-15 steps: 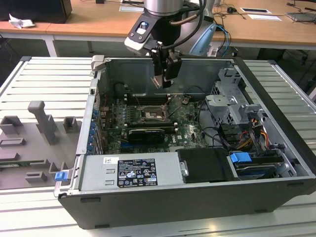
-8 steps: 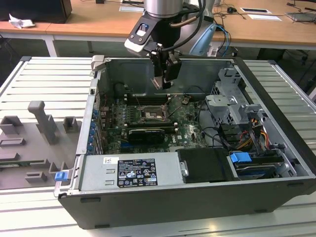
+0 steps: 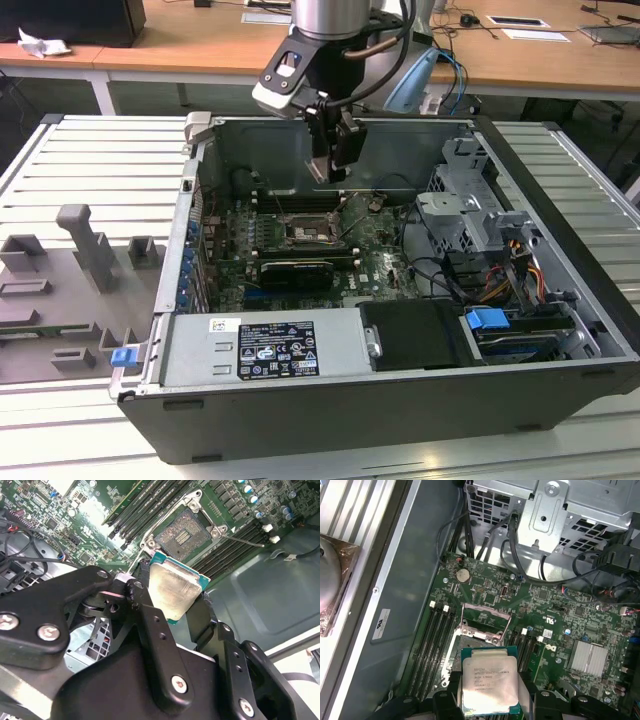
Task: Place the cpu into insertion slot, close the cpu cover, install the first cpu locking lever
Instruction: 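Place the cpu into insertion slot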
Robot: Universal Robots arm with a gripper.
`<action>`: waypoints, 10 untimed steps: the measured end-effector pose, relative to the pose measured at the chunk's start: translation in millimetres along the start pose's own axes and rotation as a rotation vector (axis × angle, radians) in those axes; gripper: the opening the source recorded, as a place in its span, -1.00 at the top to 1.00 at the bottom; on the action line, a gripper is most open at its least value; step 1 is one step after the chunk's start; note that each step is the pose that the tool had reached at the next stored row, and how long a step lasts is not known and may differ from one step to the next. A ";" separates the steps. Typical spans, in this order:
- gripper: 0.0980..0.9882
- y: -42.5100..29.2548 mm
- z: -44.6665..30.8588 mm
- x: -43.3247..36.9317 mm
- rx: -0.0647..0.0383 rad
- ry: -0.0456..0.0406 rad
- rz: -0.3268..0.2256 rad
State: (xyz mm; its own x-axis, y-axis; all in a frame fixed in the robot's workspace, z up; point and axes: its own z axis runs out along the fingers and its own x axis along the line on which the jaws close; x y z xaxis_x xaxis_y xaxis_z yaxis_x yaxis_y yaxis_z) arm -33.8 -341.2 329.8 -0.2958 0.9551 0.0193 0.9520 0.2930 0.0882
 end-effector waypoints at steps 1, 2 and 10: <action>0.02 0.0 0.4 0.0 0.000 0.0000 0.000; 0.02 -0.1 0.8 0.0 0.000 0.0000 0.000; 0.02 -0.2 2.2 -0.1 0.000 0.0000 0.000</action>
State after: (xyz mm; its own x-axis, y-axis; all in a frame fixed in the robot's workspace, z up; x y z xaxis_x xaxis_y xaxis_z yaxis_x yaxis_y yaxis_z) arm -33.8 -341.2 327.6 -0.2958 0.9551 0.0192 0.9520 0.2931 0.0882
